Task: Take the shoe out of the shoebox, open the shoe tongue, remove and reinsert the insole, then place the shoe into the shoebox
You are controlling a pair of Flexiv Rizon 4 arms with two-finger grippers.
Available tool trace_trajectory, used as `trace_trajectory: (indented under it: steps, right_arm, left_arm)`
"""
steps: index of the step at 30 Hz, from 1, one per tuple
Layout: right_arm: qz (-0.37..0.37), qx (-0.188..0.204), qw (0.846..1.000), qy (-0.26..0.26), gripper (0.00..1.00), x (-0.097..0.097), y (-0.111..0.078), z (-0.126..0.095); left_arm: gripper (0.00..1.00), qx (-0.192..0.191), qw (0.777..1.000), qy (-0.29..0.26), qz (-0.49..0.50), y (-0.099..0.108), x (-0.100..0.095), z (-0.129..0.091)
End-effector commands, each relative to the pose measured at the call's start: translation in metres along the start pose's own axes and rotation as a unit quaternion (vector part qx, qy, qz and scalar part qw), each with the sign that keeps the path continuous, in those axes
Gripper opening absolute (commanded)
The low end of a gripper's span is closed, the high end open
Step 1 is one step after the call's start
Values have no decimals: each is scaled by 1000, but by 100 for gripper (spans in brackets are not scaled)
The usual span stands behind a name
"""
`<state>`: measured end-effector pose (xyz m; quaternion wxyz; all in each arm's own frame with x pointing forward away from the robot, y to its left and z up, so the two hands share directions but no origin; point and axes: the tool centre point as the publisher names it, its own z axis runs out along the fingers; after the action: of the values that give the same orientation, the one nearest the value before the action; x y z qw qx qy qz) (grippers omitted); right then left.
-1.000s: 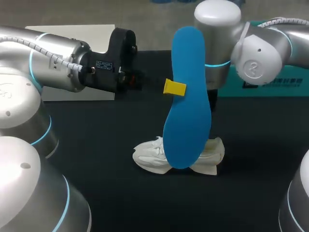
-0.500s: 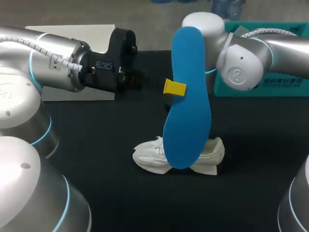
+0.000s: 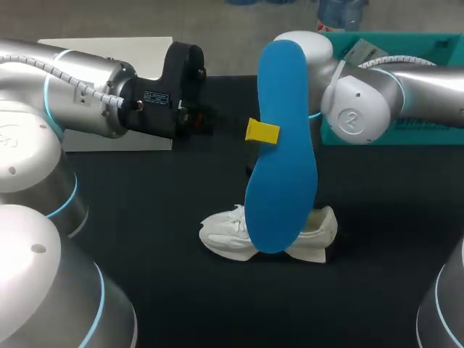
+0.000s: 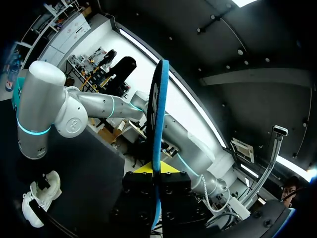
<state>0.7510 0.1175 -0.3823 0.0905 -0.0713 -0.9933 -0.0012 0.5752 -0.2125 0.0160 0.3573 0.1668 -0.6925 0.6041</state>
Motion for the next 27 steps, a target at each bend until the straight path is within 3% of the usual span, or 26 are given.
trace_trajectory:
  steps: [1, 9, 10, 11, 15, 18, 22, 23, 24, 25, 27]
  right_arm:
    - [0, 1, 1000, 0, 0, 0, 0, 0]
    - [0, 1, 1000, 0, 0, 0, 0, 0]
    - [20, -14, 1000, 10, 0, 1, 0, -4]
    - [36, -2, 999, 7, 0, 2, 1, -8]
    - [128, -46, 991, -11, 0, 13, 9, -29]
    - [254, -115, 960, -21, 0, 17, 6, -44]
    - [354, -163, 920, -32, 0, 22, 9, -60]
    - [387, -166, 907, -32, 0, 22, 10, -62]
    - [390, -165, 905, -34, 0, 22, 11, -64]
    - [422, -175, 889, -43, 0, 24, 12, -66]
    - [444, -173, 878, -50, 0, 25, 13, -67]
  left_arm:
    - [0, 1, 1000, -1, 0, 1, 0, 1]
    - [0, 1, 1000, -1, 0, 1, 0, 1]
    - [0, 1, 1000, -1, 0, 1, 0, 1]
    - [0, 1, 1000, -1, 0, 1, 0, 1]
    - [0, 1, 1000, -1, 0, 1, 0, 1]
    - [0, 1, 1000, -1, 0, 1, 0, 1]
    - [0, 1, 1000, -1, 0, 1, 0, 1]
    - [0, 1, 1000, -1, 0, 1, 0, 1]
    - [0, 1, 1000, -1, 0, 1, 0, 1]
    - [0, 1, 1000, -1, 0, 1, 0, 1]
    - [0, 1, 1000, -1, 0, 1, 0, 1]
